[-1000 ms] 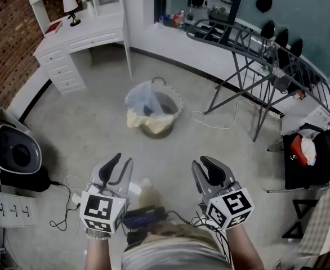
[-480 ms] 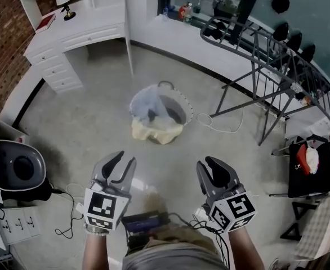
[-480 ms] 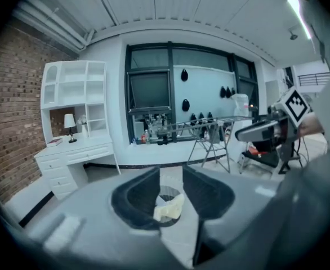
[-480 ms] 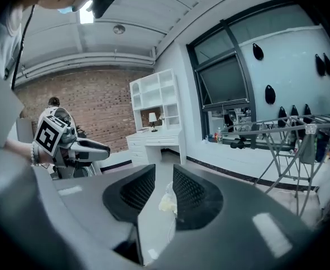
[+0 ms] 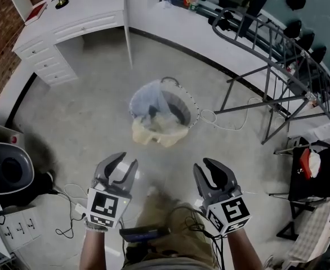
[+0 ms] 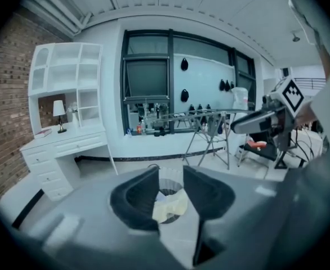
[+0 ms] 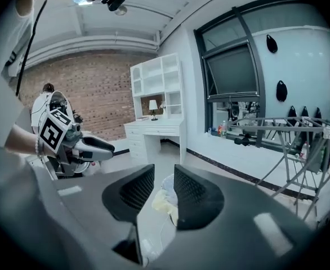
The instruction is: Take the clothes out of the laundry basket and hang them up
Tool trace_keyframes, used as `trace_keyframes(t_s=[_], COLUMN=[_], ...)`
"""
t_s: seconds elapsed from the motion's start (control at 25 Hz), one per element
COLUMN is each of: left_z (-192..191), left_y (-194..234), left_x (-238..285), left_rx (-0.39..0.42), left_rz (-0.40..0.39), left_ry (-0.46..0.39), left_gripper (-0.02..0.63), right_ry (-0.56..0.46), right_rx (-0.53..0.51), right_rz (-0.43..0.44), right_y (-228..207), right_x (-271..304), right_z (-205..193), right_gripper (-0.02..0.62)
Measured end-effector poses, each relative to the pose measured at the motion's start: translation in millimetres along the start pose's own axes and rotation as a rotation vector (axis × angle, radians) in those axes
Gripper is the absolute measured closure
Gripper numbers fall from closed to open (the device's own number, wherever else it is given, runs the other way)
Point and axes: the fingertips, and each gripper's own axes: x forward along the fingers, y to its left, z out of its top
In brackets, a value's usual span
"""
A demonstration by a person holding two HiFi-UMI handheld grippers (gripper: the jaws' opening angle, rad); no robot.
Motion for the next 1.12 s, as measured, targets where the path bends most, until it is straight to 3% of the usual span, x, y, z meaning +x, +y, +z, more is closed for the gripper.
trace_keyframes(t_s=[0.32, 0.6, 0.76, 1.12], left_z=[-46, -113, -156, -274], left_y=[23, 38, 42, 58], left_x=[66, 124, 153, 214], left_rx=[-0.019, -0.042, -0.041, -0.039], left_rz=[0.028, 0.035, 0.026, 0.09], left_ry=[0.068, 0.148, 0.195, 0.277], left_gripper=[0.462, 0.449, 0.434, 0.413], right_ry=[0.041, 0.096, 0.099, 0.088], right_rx=[0.021, 0.033, 0.025, 0.005], right_rz=[0.056, 0.106, 0.133, 0.168], right_y=[-33, -54, -66, -88], right_x=[53, 104, 130, 185], right_z=[-15, -44, -64, -124], right_gripper=[0.5, 0.5, 0.5, 0.5])
